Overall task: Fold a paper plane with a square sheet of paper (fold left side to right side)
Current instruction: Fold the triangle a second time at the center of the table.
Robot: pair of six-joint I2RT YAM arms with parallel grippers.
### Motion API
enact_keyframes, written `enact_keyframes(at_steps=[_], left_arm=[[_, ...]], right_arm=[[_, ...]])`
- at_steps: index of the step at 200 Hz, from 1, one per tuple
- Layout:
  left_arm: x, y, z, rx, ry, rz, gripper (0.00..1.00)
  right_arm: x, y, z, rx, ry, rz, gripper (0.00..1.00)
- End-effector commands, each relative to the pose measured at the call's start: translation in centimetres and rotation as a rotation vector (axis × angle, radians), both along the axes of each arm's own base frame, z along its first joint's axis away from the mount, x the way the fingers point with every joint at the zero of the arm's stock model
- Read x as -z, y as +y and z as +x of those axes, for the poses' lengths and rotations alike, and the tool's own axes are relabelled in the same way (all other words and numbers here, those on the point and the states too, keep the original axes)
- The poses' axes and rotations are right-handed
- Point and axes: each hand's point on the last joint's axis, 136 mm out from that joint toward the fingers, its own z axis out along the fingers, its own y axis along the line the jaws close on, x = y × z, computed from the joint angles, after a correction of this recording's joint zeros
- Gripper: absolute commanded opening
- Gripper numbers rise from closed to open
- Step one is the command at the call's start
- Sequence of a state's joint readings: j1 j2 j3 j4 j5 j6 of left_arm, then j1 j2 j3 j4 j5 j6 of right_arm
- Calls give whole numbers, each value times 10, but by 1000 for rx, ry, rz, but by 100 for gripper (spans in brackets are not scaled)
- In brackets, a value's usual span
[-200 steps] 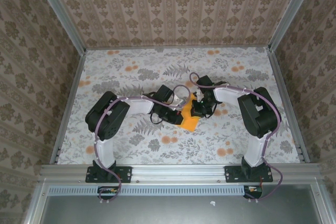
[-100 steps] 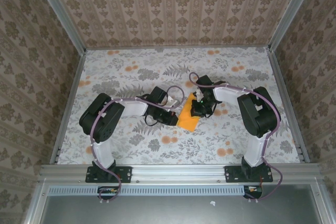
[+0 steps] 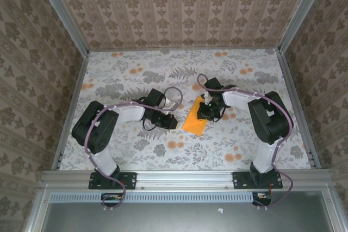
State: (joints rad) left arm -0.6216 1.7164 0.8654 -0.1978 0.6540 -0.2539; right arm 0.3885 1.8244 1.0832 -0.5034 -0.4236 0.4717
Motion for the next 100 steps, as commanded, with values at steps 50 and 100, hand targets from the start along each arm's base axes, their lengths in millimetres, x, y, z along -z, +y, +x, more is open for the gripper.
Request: enact_keyframes(at_steps=[50, 100], left_arm=[[-51, -28, 45, -44, -143, -137, 43], [-45, -70, 51, 50, -116, -185, 48]], right_arm=[[-58, -49, 18, 155, -271, -7, 55], [-51, -48, -1, 174, -242, 52, 72]])
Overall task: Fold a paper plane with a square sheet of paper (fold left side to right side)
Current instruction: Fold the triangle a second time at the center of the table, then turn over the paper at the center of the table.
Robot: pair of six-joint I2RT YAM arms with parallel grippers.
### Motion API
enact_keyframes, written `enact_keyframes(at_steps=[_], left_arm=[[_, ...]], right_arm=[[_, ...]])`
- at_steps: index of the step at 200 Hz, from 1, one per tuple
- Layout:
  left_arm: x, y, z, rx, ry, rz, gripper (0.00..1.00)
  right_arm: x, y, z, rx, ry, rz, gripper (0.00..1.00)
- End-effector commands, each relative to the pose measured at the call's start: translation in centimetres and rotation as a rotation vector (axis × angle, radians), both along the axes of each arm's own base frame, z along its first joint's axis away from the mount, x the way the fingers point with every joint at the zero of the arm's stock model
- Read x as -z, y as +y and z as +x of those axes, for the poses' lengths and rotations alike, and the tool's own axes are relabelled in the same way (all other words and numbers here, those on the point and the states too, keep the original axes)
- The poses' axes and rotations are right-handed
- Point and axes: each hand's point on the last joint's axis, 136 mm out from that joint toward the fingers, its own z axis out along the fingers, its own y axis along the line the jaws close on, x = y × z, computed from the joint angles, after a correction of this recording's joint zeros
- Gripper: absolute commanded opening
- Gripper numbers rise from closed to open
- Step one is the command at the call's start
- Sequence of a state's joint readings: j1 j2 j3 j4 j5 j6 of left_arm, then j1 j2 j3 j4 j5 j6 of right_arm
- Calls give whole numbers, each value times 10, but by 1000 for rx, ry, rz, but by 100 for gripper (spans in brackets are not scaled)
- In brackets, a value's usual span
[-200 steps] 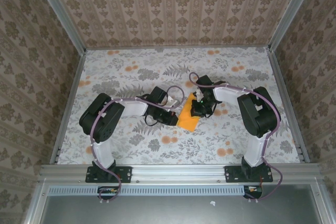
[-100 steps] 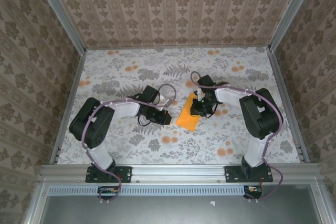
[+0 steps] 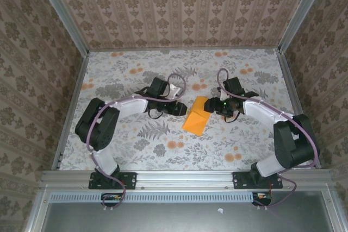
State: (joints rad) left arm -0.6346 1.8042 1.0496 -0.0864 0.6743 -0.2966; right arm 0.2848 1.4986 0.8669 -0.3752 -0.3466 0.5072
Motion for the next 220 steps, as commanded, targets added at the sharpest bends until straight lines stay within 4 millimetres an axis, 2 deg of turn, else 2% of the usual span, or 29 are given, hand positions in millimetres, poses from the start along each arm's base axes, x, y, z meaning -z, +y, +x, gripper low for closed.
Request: enact_keyframes(at_steps=[1, 23, 38, 66, 82, 92, 123, 138, 186, 200, 220], left_arm=[[-4, -23, -2, 61, 8, -47, 48], [4, -34, -3, 84, 22, -41, 48], [5, -40, -2, 96, 27, -50, 43], [3, -45, -2, 107, 25, -59, 22], [5, -41, 0, 91, 11, -34, 8], [4, -37, 2, 79, -6, -17, 4], [-2, -22, 6, 36, -29, -19, 2], [-3, -18, 7, 24, -32, -18, 2], [-1, -15, 8, 10, -34, -13, 2], [-1, -14, 9, 8, -35, -12, 2], [0, -14, 9, 6, -33, -10, 4]], right_arm=[[-3, 2, -5, 9, -12, 35, 72], [-2, 2, -11, 6, -3, 47, 74], [-1, 2, -15, 3, 4, 48, 76], [3, 2, -19, 2, 24, 54, 81], [5, 6, -20, 1, 36, 77, 82], [5, 10, -19, -2, 39, 103, 83], [4, 27, -13, -15, 42, 204, 82], [4, 35, -10, -23, 47, 247, 78], [12, 58, -2, -41, 72, 324, 70], [15, 63, 2, -47, 78, 332, 64], [18, 70, 6, -51, 96, 354, 48]])
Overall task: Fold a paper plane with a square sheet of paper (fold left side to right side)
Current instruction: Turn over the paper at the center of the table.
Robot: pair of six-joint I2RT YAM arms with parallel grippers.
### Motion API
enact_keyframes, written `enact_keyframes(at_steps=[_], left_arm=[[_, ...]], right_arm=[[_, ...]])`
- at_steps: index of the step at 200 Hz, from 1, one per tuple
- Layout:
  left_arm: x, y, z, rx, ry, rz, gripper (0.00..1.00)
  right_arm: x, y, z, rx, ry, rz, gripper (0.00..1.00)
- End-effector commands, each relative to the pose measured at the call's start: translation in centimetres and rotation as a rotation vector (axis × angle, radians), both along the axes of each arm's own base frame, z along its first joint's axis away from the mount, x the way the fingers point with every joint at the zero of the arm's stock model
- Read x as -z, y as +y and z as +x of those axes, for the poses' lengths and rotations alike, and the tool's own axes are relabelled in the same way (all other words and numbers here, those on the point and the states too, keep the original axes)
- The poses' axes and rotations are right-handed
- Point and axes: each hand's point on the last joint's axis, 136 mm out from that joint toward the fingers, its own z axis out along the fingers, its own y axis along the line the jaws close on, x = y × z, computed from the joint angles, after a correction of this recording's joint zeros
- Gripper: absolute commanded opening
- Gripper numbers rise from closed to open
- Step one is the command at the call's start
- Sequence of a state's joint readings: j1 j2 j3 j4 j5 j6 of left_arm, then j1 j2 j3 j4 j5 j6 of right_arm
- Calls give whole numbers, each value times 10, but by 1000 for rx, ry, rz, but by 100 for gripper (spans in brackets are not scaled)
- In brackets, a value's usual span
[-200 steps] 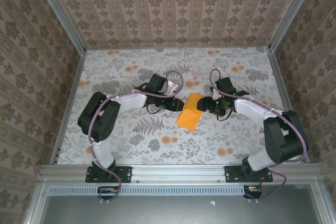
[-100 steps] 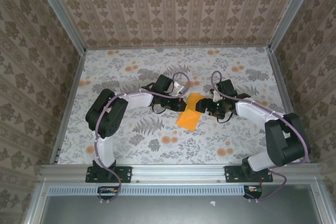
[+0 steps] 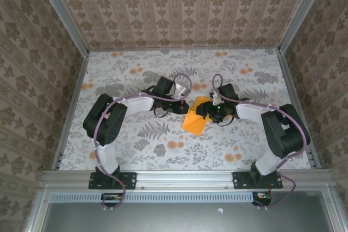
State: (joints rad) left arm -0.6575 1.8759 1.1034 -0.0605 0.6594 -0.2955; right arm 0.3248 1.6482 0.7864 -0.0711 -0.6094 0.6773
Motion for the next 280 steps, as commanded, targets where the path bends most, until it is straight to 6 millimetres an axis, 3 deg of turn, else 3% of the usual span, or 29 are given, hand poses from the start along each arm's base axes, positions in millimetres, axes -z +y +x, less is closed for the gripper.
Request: enact_keyframes(at_steps=[1, 18, 30, 43, 60, 85, 115, 156, 180, 212, 239, 262, 280], left_arm=[[-9, 2, 1, -8, -17, -14, 4], [-11, 4, 2, -19, -20, -11, 11], [-14, 8, 5, -43, -17, -23, 23], [-22, 17, 11, -90, -19, -47, 35], [-37, 34, 21, -169, -28, -91, 49], [-71, 60, 30, -267, -58, -174, 74], [-136, 89, 35, -346, -112, -363, 100], [-222, 92, 17, -285, -192, -590, 100], [-257, 85, 8, -212, -202, -705, 100], [-272, 73, 5, -161, -188, -756, 100], [-281, 68, 3, -132, -182, -814, 98], [-293, 68, 4, -119, -169, -893, 89], [-296, 67, 5, -114, -158, -925, 75]], right_arm=[[-7, 15, 10, -10, 0, 68, 48], [-7, 18, 12, -11, -3, 73, 27], [-8, 17, 13, -12, -16, 66, 10], [-15, 14, 17, -13, -52, 62, 0], [-35, 13, 26, -19, -127, 89, 0], [-87, 15, 41, -60, -296, 171, 0], [-157, 14, 50, -109, -484, 292, 0], [-252, 30, 38, -278, -689, 464, 0], [-285, 43, 24, -383, -753, 509, 0], [-309, 60, 9, -473, -794, 547, 0], [-316, 68, 3, -505, -804, 562, 0], [-313, 69, 4, -503, -793, 560, 0], [-311, 69, 5, -493, -788, 549, 0]])
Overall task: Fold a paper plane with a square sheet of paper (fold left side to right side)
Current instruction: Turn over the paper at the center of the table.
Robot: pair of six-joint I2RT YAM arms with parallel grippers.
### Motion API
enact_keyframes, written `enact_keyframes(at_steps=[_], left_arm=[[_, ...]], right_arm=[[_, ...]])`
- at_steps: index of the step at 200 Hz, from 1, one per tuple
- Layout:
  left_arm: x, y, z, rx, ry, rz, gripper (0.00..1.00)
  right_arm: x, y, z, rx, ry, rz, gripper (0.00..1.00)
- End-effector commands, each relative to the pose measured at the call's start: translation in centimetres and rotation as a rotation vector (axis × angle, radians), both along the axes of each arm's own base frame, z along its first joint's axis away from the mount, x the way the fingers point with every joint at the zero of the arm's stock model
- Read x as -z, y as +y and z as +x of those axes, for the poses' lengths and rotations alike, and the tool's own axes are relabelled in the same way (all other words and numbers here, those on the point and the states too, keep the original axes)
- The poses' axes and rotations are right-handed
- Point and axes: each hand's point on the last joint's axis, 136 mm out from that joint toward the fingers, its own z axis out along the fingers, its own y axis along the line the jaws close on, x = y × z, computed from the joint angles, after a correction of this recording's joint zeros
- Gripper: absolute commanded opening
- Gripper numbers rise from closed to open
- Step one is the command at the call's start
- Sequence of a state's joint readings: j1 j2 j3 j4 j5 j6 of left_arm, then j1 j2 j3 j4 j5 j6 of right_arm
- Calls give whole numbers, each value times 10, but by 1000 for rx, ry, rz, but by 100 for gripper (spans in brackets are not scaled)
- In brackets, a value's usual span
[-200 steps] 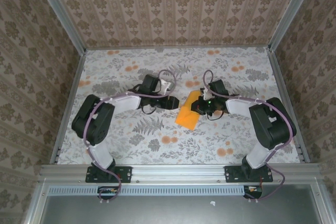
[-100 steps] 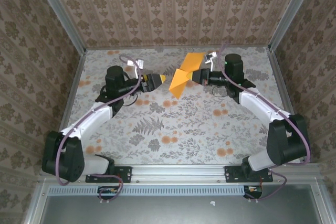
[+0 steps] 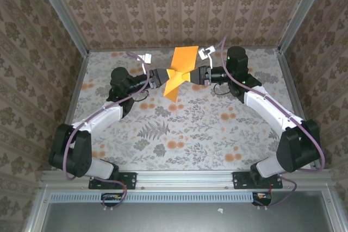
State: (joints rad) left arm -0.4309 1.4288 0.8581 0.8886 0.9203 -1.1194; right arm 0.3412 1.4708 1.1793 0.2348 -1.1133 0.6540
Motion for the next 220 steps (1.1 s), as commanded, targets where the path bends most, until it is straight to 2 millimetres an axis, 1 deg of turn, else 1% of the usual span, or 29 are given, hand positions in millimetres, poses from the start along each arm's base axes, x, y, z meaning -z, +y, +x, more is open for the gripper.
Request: enact_keyframes(at_steps=[1, 12, 32, 56, 85, 98, 125, 135, 148, 155, 161, 167, 169, 171, 176, 181, 183, 185, 187, 190, 192, 194, 202, 206, 208, 210, 211, 217, 220], left_arm=[[-32, 2, -9, 47, -65, -107, 75], [-31, 0, -9, 53, -66, -103, 68], [-26, -3, -10, 55, -65, -69, 60], [-22, -6, -13, 53, -69, -18, 48], [-21, -5, -15, 45, -73, 9, 25], [-21, -4, -15, 36, -77, 18, 17], [-22, -2, -16, 13, -88, 31, 6], [-21, -1, -16, 2, -89, 43, 6], [-18, 1, -15, -17, -88, 75, 4], [-16, 3, -15, -35, -91, 98, 4], [-12, 4, -14, -54, -94, 129, 3], [-9, 7, -13, -82, -97, 172, 1], [-7, 9, -12, -96, -94, 190, 0], [-4, 4, -17, -87, -97, 210, 0], [2, 4, -19, -114, -112, 270, 0], [11, 6, -20, -148, -117, 347, 0], [11, 6, -21, -156, -133, 375, 0], [12, 8, -17, -195, -147, 409, 0], [21, 10, -17, -214, -137, 461, 0], [23, 11, -17, -238, -156, 514, 0], [28, 13, -18, -250, -159, 558, 0], [31, 13, -20, -252, -164, 593, 0], [43, 20, -18, -331, -201, 754, 0], [51, 26, -17, -370, -199, 836, 0], [53, 27, -18, -380, -203, 865, 0], [57, 30, -16, -401, -206, 903, 0], [58, 31, -16, -405, -210, 919, 0], [65, 33, -17, -429, -226, 1000, 0], [69, 35, -17, -447, -231, 1045, 0]], right_arm=[[-16, -1, -6, -21, -54, 8, 0], [-14, -2, -5, -15, -49, 3, 0], [-9, -2, -4, -6, -34, -8, 0], [-6, -3, -2, 5, -26, -12, 1], [-6, -4, 0, 18, -21, -15, 5], [-4, -5, 2, 26, -17, -20, 9], [7, -11, 6, 61, 10, -54, 20], [13, -16, 7, 81, 22, -74, 24], [22, -24, 10, 123, 41, -104, 34], [26, -31, 11, 148, 50, -122, 39], [32, -39, 15, 192, 58, -154, 46], [42, -47, 19, 229, 76, -188, 49], [37, -50, 16, 243, 60, -191, 49], [37, -53, 16, 258, 57, -202, 51], [43, -62, 18, 305, 60, -239, 55], [51, -72, 22, 364, 68, -292, 58], [54, -76, 23, 390, 73, -317, 59], [56, -81, 24, 412, 74, -335, 59], [60, -85, 25, 435, 79, -358, 60], [64, -91, 26, 469, 84, -387, 61], [65, -94, 27, 481, 86, -397, 61], [69, -101, 29, 518, 92, -424, 62], [82, -123, 33, 631, 116, -516, 67], [86, -131, 33, 672, 123, -552, 68], [91, -140, 34, 714, 133, -591, 68], [93, -142, 34, 724, 136, -602, 68], [96, -148, 34, 751, 141, -628, 69], [100, -160, 35, 808, 144, -677, 70], [107, -169, 31, 838, 164, -721, 72]])
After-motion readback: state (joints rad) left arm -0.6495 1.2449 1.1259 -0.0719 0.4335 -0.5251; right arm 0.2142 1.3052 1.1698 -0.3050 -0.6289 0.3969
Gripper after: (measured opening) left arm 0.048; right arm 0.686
